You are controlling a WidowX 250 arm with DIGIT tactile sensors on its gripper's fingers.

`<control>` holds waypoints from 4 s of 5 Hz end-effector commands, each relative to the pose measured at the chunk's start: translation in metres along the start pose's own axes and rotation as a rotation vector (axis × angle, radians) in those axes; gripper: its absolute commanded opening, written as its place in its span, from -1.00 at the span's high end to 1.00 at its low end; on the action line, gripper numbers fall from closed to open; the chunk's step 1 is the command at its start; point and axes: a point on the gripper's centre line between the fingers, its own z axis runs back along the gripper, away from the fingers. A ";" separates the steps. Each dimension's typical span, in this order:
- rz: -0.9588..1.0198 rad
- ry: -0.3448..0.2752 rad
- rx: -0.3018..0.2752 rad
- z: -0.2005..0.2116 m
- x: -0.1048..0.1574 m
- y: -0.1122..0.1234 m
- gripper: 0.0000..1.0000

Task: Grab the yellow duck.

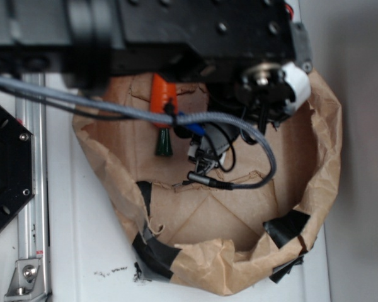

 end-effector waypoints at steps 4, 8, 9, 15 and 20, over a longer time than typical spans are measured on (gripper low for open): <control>0.112 -0.116 0.011 -0.023 -0.014 0.027 -1.00; 0.166 -0.056 0.063 -0.054 0.003 0.025 -1.00; 0.154 -0.045 0.065 -0.067 0.005 0.021 -1.00; -0.061 -0.161 -0.012 -0.076 0.026 -0.036 -1.00; -0.044 -0.206 -0.071 -0.053 0.037 -0.034 -1.00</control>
